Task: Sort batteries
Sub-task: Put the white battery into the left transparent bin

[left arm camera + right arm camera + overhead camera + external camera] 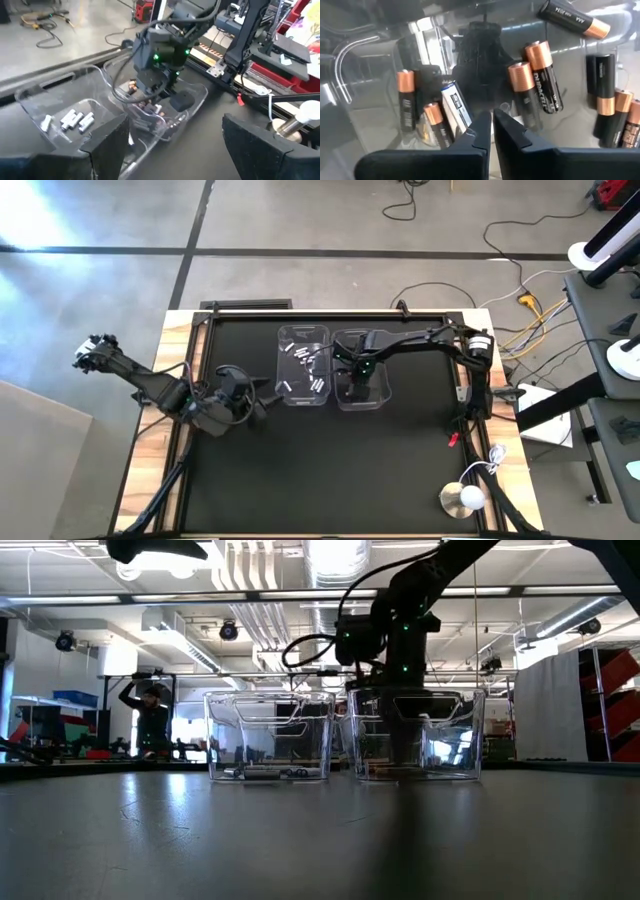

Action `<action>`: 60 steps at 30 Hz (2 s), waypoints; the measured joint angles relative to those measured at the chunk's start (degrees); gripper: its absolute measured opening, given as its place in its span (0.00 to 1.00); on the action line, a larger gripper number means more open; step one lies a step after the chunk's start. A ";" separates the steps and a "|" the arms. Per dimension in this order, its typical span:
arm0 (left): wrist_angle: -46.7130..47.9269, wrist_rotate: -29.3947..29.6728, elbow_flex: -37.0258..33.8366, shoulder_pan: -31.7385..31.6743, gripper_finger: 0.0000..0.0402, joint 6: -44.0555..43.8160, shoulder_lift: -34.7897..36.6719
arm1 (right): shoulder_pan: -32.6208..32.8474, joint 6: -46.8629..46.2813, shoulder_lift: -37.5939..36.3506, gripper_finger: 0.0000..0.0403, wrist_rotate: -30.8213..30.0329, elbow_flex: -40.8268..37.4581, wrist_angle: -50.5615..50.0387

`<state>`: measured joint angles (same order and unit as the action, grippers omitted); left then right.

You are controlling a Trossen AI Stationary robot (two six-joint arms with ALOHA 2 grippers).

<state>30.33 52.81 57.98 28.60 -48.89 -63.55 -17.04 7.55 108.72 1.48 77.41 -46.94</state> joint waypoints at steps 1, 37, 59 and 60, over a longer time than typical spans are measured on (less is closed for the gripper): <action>0.42 0.38 0.41 0.00 0.73 0.63 0.01 | 0.01 -0.01 -0.02 0.03 0.00 0.00 -0.27; 11.51 -0.89 11.56 0.00 0.73 8.86 -1.00 | -0.15 19.79 -4.27 0.23 8.23 -4.39 2.00; 12.23 0.76 11.52 -0.17 0.73 8.72 -1.08 | -0.11 24.14 -1.96 0.19 9.50 -5.37 2.73; 12.23 0.76 11.52 -0.17 0.73 8.71 -1.07 | -0.11 24.14 -1.96 0.20 9.51 -5.41 2.85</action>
<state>42.57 53.57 69.49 28.42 -40.18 -64.62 -17.15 31.69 106.76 10.98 72.00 -44.09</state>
